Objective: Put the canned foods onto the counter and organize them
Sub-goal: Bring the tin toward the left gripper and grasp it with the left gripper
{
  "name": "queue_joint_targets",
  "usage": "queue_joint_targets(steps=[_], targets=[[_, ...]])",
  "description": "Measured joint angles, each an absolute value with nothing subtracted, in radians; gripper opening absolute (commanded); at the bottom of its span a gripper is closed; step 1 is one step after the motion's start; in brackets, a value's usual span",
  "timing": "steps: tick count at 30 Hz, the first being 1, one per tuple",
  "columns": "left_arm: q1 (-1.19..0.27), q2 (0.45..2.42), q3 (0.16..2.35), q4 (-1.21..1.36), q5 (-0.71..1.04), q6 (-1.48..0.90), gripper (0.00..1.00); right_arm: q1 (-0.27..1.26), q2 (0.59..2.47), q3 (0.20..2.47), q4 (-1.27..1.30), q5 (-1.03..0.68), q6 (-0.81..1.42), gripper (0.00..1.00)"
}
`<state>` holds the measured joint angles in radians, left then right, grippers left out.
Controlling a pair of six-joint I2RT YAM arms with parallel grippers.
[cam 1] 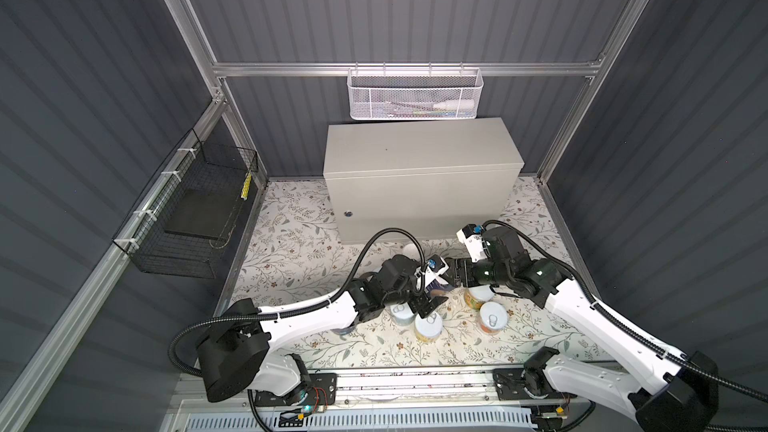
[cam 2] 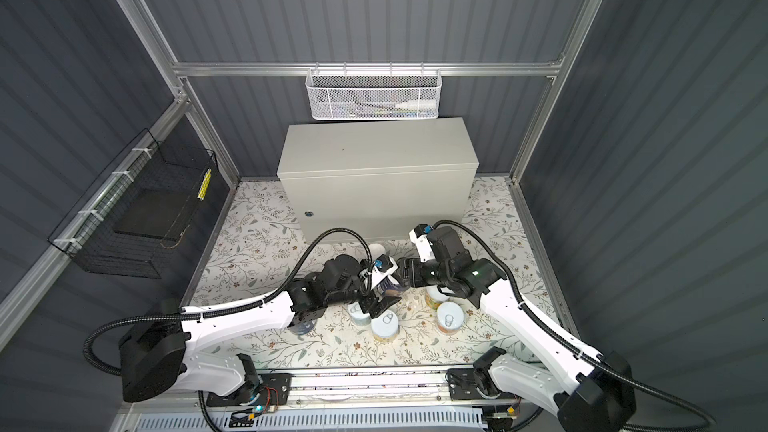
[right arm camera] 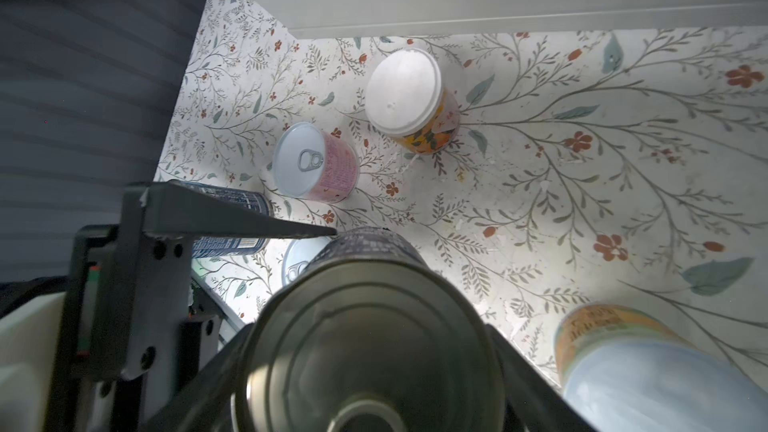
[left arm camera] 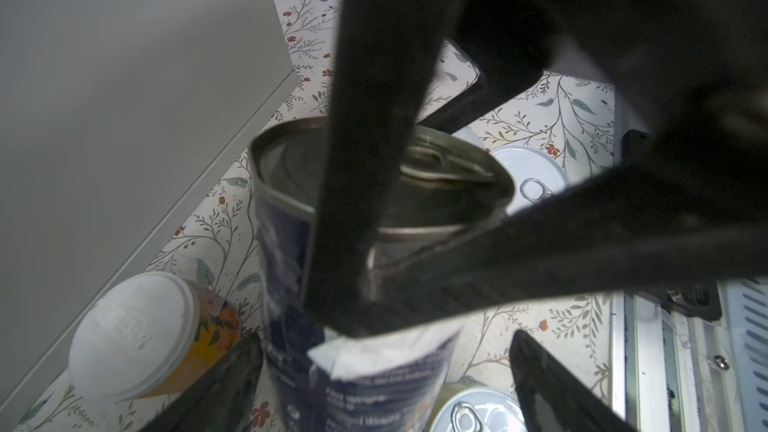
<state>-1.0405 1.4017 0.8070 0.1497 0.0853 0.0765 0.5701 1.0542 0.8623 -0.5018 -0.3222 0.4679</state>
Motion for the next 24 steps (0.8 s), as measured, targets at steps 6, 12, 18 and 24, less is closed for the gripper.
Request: queue_joint_targets(steps=[6,12,18,24], targets=[[-1.040,1.428,0.809,0.190,0.098,0.076,0.91,0.553,1.029,0.851,-0.480,-0.381,0.497,0.58],[-1.040,1.460,0.814,0.222,0.079,0.094,0.84,0.514,1.027,0.812,-0.439,-0.440,0.533,0.57],[-1.040,1.495,0.832,0.231,0.047,0.126,0.79,0.457,1.027,0.752,-0.347,-0.527,0.585,0.57],[-1.040,1.519,0.846,0.241,0.021,0.145,0.73,0.419,1.028,0.712,-0.283,-0.566,0.599,0.56]])
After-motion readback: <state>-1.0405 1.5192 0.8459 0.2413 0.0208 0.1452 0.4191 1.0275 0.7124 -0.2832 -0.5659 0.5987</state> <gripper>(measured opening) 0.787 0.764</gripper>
